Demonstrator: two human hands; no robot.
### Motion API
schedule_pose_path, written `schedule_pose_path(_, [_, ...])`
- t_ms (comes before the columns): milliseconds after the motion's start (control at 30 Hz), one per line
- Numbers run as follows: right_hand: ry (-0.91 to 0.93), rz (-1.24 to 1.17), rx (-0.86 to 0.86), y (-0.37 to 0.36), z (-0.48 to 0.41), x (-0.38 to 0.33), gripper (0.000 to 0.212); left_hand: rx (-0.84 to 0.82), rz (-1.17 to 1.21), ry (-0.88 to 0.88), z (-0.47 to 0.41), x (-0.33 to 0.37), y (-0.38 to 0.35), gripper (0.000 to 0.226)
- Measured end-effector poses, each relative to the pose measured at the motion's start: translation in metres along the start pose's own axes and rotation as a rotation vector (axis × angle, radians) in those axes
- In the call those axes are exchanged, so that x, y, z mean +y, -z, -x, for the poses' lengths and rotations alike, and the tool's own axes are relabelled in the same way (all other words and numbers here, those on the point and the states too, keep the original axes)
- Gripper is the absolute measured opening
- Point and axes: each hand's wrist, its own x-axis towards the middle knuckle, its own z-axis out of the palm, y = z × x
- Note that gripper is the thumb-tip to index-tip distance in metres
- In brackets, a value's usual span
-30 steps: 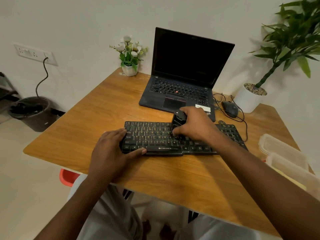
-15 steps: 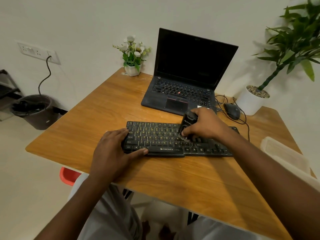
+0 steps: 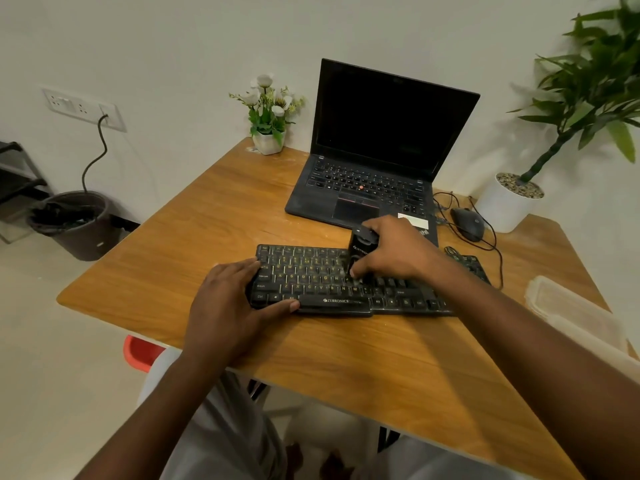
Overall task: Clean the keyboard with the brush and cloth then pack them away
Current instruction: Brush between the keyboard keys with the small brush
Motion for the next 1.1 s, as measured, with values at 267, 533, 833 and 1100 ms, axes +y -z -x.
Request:
schedule_pose_path(267, [-0.028,0.033,-0.068,0.01,0.003,0.006,0.041,0.005,-0.016,-0.001,0.0,-0.003,-0.002,0.106])
schedule_pose_path(533, [0.039,-0.003,0.209,-0.005,-0.03,-0.006,0.041,0.009,-0.009,-0.001,0.0,0.0,0.0,0.105])
schedule_pose_path(833, [0.044,0.026,0.003,-0.006,-0.001,-0.01,0.038,0.009,0.01,-0.004,0.0,0.0,0.0,0.107])
schedule_pose_path(1100, [0.148,0.044,-0.048,-0.018,0.003,-0.026,0.041,0.005,0.013,-0.012,0.001,-0.001,0.0,0.105])
